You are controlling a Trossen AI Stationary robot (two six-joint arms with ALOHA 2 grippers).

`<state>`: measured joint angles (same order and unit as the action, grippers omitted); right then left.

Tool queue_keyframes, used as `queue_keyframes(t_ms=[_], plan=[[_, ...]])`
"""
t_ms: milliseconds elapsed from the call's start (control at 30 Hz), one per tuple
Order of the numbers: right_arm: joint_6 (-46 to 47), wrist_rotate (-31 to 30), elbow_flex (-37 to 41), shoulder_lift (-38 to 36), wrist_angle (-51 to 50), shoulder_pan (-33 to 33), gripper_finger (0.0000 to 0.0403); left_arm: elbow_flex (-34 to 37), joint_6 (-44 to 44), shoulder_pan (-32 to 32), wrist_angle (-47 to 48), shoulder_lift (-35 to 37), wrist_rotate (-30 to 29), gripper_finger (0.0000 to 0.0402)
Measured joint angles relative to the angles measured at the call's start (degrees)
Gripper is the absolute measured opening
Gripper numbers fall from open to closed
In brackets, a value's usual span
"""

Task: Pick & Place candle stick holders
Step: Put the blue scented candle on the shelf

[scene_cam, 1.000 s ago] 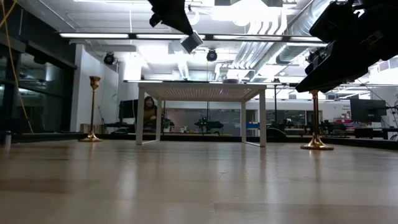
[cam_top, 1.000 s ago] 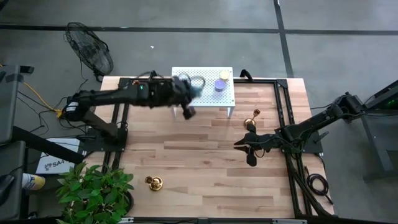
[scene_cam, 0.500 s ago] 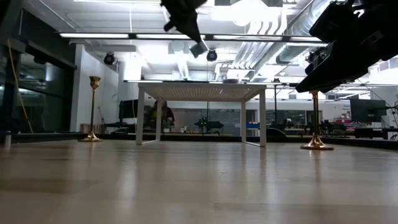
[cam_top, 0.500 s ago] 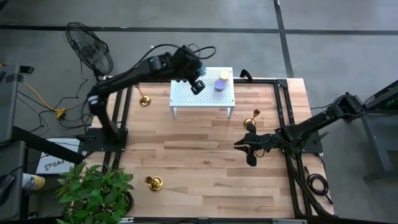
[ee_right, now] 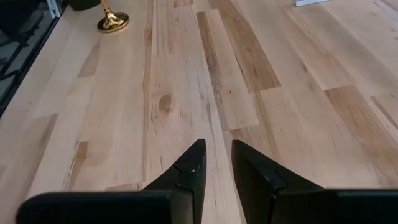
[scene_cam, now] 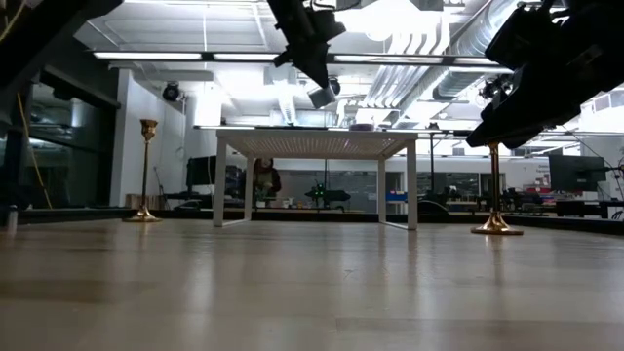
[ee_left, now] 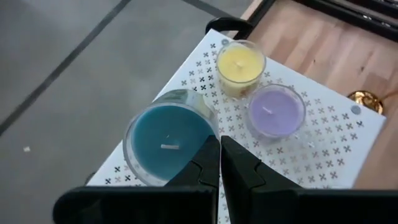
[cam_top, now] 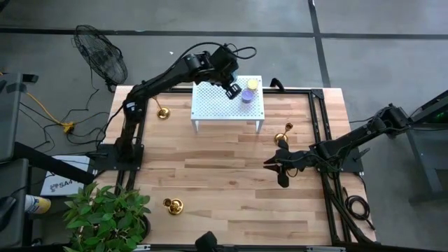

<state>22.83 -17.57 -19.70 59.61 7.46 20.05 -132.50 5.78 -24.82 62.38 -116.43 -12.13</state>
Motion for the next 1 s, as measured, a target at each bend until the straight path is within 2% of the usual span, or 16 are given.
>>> queue_keyframes(t_ms=[400,600,767,1000], plan=[[4.35,-0.28,0.0,0.0,-0.09,0.0,0.0071,0.11,10.96,-1.46,-0.83,-0.9,2.97,0.0],[4.39,-0.28,0.0,0.0,-0.09,0.0,0.0071,0.13,17.67,-3.89,-0.25,-0.9,9.51,0.0],[4.42,-0.28,0.0,0.0,-0.02,0.0,0.0071,0.15,26.52,-5.94,-0.36,-0.9,13.91,0.0],[5.94,-1.34,0.0,0.0,0.08,-0.02,0.0071,0.19,35.99,-6.24,-3.41,-2.05,17.83,0.0]])
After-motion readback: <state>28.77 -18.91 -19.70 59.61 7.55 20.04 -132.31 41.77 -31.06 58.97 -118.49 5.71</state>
